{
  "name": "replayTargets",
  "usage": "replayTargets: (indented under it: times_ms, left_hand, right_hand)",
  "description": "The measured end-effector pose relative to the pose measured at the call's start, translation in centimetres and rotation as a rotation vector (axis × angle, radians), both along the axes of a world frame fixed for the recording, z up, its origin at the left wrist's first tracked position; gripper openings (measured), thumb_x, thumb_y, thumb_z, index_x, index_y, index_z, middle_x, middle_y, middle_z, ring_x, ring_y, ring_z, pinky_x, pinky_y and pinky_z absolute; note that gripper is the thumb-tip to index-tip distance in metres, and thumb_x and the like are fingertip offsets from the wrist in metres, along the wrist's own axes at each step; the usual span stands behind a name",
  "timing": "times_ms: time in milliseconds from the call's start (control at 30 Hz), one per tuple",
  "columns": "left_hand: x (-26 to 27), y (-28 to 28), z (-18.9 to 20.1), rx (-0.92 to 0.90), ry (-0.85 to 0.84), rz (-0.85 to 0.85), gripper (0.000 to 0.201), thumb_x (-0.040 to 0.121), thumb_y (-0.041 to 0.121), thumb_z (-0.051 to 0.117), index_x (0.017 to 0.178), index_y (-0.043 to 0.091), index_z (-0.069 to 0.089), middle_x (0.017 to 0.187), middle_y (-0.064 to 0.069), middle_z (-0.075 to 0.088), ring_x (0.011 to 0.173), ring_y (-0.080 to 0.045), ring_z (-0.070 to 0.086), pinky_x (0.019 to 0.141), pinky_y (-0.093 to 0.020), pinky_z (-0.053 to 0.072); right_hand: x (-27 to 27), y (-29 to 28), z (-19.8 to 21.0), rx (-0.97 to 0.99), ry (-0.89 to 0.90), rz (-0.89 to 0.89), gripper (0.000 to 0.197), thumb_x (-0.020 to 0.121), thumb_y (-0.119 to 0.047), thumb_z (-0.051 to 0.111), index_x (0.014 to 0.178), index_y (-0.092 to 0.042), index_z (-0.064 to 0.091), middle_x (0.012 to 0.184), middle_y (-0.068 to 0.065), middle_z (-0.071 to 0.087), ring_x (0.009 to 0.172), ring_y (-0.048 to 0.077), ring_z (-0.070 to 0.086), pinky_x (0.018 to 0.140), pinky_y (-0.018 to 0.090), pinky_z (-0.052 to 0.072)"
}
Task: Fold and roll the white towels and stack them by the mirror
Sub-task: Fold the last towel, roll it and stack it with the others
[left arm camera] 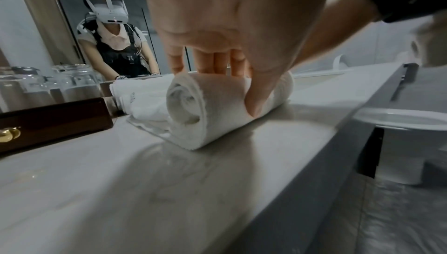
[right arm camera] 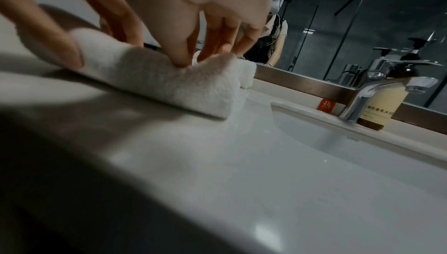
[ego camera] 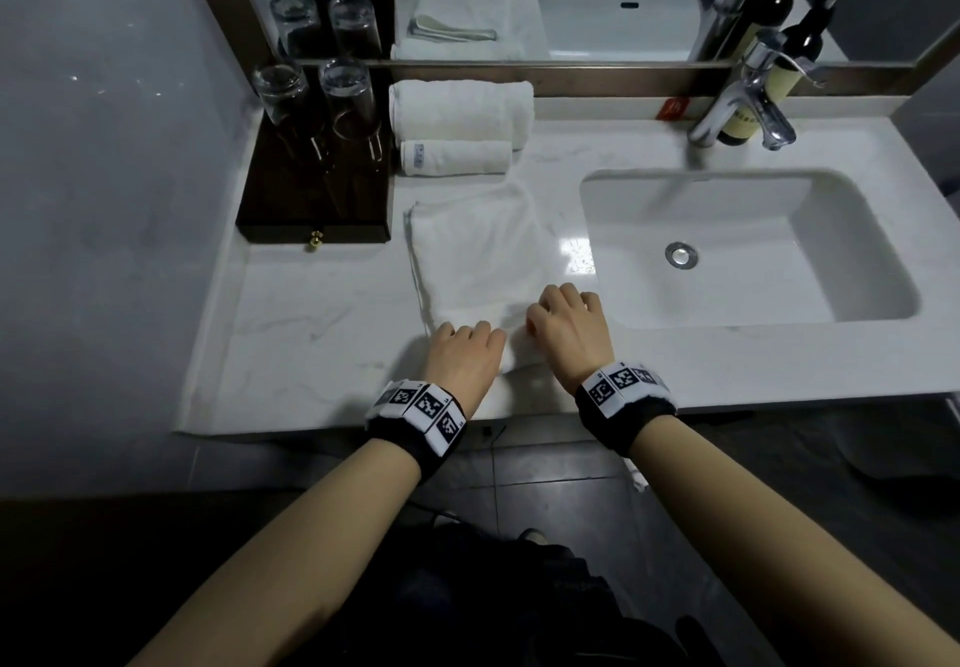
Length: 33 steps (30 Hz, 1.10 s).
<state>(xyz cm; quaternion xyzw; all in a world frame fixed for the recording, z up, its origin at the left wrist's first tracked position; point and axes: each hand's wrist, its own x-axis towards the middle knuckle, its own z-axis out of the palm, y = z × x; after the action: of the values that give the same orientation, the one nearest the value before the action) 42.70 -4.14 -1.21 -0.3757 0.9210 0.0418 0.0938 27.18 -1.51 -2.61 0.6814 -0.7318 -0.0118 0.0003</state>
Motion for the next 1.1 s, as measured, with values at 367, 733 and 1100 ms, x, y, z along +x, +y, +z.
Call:
replayTargets:
  times_ms: [367,733,1100]
  left_hand:
    - [0.8,-2.8,0.0,0.078,0.035,-0.039,0.044,0.087,-0.002,0.041,0.128,0.013,0.045,0.128,-0.008,0.044,0.115,-0.028,0.044,0.097,-0.039,0.035]
    - [1.9,-4.0,-0.3,0.044,0.185,0.043,0.031,0.088,0.003,0.044,0.117,0.015,0.042,0.116,-0.001,0.057,0.106,-0.023,0.054,0.094,-0.034,0.031]
    - [-0.1,-4.5,-0.5,-0.095,-0.010,0.017,0.033,0.085,0.011,0.049,0.118,0.013,0.044,0.118,-0.006,0.051,0.105,-0.028,0.050,0.091,-0.037,0.037]
  right_hand:
    - [1.1,2.6,-0.7,-0.011,-0.076,0.040,0.056,0.055,0.000,0.071,0.109,-0.008,0.060,0.109,0.006,0.064,0.108,0.029,0.058,0.098,0.045,0.040]
    - [0.1,0.5,0.2,0.027,-0.305,-0.011,0.031,0.084,-0.012,0.058,0.114,-0.006,0.058,0.100,0.016,0.067,0.095,0.035,0.059,0.083,0.040,0.040]
    - [-1.5,-3.3,0.5,0.121,-0.283,-0.016,0.027,0.089,-0.027,0.054,0.113,-0.021,0.063,0.109,0.008,0.054,0.106,0.029,0.047,0.080,0.037,0.037]
